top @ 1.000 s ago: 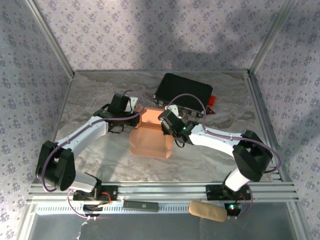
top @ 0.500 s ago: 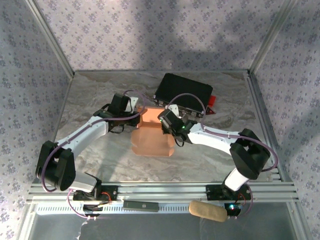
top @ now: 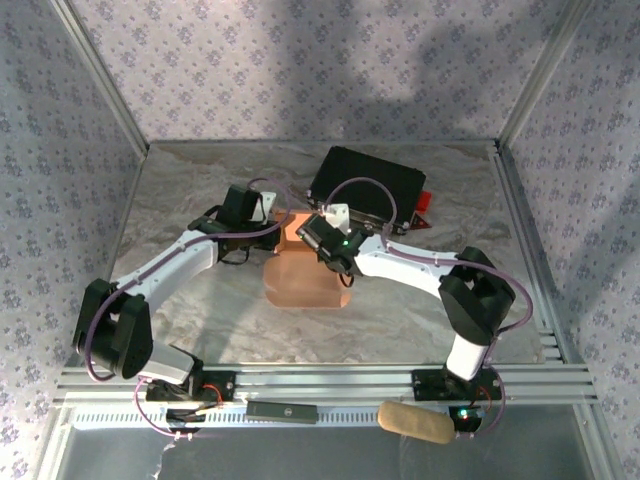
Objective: Fold the paper box
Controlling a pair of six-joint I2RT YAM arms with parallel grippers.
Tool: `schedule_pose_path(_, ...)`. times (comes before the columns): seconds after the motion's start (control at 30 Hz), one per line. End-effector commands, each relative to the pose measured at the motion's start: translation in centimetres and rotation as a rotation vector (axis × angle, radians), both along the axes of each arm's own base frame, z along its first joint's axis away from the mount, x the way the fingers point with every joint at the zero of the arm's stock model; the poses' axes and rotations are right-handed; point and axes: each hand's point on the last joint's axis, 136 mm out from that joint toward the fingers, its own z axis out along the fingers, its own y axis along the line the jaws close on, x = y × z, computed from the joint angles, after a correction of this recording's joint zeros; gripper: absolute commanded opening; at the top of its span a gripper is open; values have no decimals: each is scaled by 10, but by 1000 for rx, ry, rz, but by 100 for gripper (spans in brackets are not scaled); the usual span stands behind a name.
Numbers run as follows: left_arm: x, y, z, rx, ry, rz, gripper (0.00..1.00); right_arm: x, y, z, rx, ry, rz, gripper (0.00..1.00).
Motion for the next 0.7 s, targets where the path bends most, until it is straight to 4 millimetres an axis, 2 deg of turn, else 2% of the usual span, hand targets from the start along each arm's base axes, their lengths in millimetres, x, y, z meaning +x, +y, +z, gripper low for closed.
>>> schedule_pose_path(0.0, 4, -15, 19, -47, -34, -36, 0, 1, -10, -2, -80, 7, -31, 18)
schedule_pose_path(0.07, 4, -15, 20, -48, -34, -36, 0, 2, -13, -1, -102, 6, -50, 14)
schedule_pose_path(0.17, 4, -15, 20, -49, -35, -35, 0, 1, -21, -2, -143, 12, -78, 0)
schedule_pose_path(0.33, 4, -15, 22, -48, -38, -32, 0, 0, -24, 0, -158, 4, -97, 0)
schedule_pose_path(0.4, 4, -15, 21, -45, -36, -28, 0, -1, -17, 1, -124, 13, -60, 0)
schedule_pose_path(0.53, 5, -10, 19, -24, -29, 6, 0, -3, 5, 24, 39, -12, 66, 33)
schedule_pose_path(0.67, 7, -7, 16, -7, -8, 38, 0, 1, 5, 46, 88, -31, 105, 46)
